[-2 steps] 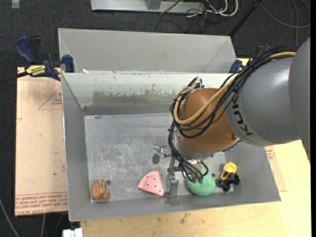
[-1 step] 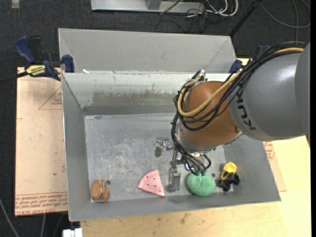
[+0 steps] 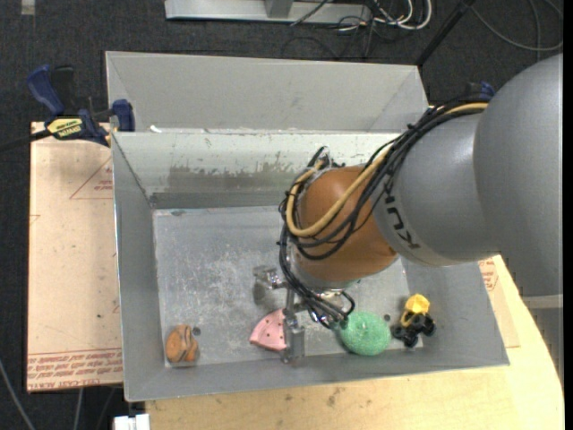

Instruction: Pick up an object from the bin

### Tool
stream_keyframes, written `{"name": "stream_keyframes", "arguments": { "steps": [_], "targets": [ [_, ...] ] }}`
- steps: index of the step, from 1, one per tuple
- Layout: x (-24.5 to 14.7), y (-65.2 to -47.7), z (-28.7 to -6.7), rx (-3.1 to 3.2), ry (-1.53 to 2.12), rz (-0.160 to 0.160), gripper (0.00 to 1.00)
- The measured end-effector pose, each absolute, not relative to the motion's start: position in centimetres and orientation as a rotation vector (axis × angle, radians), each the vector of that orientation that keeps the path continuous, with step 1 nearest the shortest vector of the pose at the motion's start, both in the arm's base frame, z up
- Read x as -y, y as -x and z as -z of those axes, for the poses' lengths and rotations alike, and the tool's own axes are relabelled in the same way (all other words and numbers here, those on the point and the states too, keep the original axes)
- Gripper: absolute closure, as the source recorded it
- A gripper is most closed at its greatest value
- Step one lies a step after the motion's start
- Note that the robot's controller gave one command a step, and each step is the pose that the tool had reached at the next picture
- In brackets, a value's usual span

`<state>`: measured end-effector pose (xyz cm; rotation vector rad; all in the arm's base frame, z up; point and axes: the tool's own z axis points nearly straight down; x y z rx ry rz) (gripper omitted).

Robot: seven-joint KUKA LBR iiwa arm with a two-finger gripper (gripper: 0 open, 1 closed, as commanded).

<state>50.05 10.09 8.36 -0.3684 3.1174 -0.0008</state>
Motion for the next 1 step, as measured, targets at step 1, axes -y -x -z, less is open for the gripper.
{"name": "stream_keyframes", "arguments": {
  "steps": [1],
  "targets": [
    [-10.17,-48.62,-7.11,-3.136,-0.062,-0.004,1.00]
  ]
}}
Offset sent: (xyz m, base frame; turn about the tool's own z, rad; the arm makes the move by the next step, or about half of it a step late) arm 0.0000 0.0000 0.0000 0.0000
